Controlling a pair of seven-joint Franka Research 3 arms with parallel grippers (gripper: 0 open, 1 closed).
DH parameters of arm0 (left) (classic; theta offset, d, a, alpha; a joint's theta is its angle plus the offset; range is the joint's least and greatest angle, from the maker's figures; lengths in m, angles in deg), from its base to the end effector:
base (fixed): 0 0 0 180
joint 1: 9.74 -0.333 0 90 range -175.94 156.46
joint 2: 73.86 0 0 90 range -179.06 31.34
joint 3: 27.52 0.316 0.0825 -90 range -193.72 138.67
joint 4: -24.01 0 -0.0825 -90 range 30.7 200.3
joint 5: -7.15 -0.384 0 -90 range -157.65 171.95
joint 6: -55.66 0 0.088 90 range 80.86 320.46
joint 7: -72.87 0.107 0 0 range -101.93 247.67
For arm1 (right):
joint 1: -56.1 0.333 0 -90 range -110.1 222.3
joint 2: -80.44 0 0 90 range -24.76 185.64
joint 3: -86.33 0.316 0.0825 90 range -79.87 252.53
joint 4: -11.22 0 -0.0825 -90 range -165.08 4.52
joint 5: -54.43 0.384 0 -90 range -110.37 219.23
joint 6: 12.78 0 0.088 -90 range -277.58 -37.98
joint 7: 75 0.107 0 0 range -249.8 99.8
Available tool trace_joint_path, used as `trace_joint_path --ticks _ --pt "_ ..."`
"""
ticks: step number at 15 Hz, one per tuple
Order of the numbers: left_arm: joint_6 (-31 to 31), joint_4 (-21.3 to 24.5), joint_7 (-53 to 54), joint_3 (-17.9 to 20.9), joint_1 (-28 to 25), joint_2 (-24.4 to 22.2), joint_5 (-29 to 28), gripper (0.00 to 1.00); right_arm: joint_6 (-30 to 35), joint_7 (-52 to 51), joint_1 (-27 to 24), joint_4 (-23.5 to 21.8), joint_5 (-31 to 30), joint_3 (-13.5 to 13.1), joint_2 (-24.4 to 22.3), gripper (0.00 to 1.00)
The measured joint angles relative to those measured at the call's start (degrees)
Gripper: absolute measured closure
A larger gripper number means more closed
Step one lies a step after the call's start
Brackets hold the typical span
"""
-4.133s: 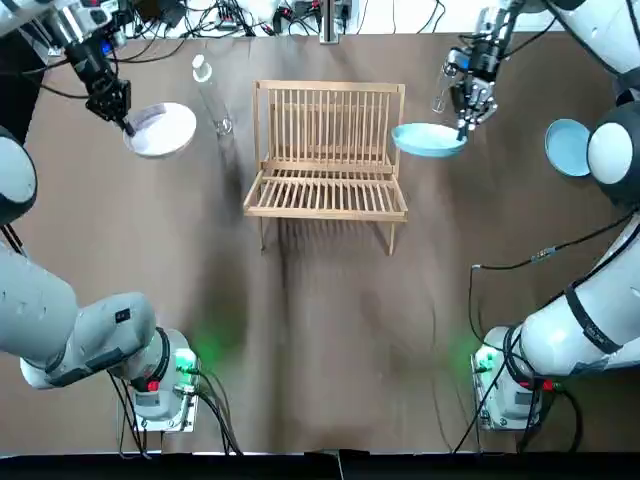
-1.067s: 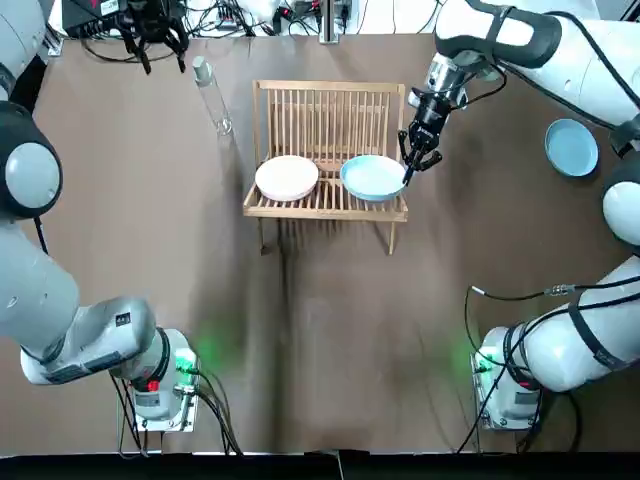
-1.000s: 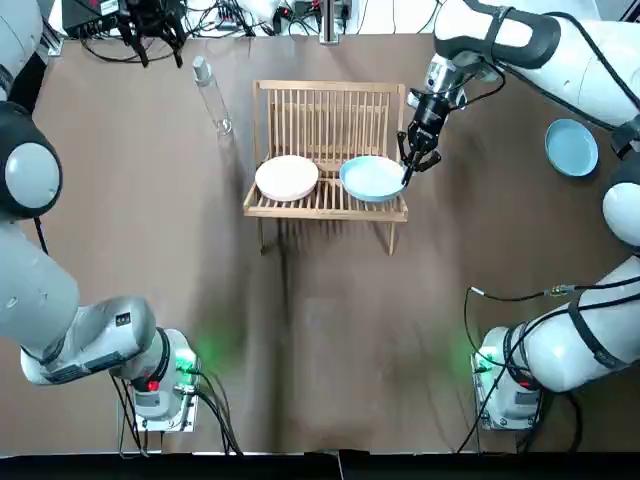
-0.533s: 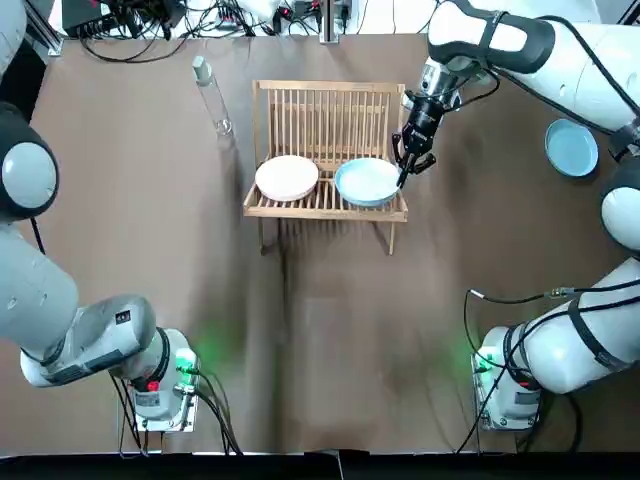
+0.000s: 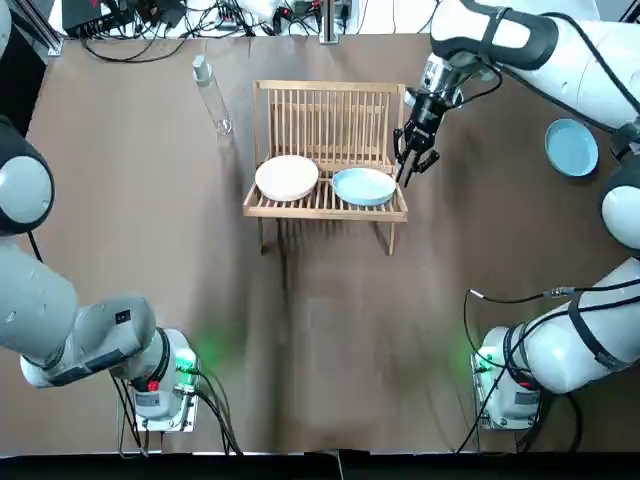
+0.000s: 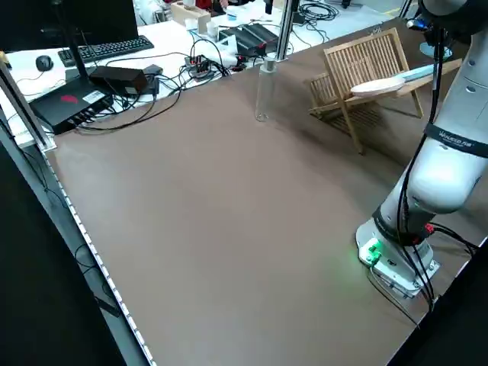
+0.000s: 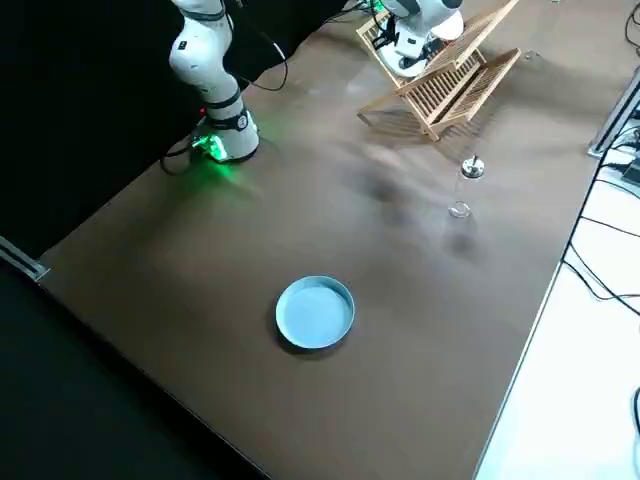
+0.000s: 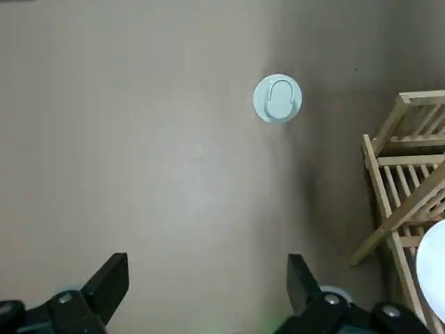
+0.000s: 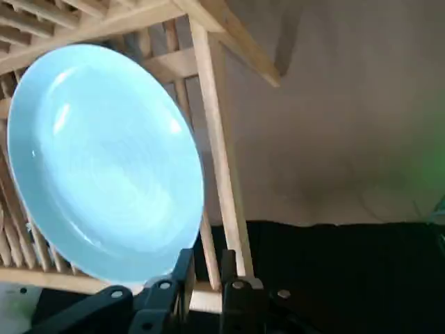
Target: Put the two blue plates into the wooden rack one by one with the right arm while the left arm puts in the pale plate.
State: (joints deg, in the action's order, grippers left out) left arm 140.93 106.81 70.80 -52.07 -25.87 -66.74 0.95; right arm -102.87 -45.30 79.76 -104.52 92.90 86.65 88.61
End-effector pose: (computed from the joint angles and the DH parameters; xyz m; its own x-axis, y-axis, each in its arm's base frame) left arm 0.5787 -0.0570 0.6117 0.9925 -0.1021 -0.0678 -0.1062 -0.9926 -0.0591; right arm 0.4461 0.2711 0.3697 0.6599 -0.1314 -0.7398 -0.3754 -0.9106 -0.1731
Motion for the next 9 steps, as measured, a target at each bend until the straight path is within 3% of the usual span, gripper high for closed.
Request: trace_joint_path --ticks 3,7,9 --pt "-1.2 0.1 0.0 2.0 1.6 0.0 0.2 0.00 2.6 -0.1 -3.8 4.0 -2.1 -0.4 -0.4 0.77" --pt "-1.7 0.1 0.0 18.7 15.7 -1.2 4.7 0.00 3.9 -3.0 -10.5 11.9 -13.9 -0.8 -1.0 0.77" --pt "-2.4 1.3 -0.1 22.0 18.4 -3.2 5.8 0.00 4.0 -8.2 -14.2 13.1 -18.2 -0.9 -1.1 0.75"
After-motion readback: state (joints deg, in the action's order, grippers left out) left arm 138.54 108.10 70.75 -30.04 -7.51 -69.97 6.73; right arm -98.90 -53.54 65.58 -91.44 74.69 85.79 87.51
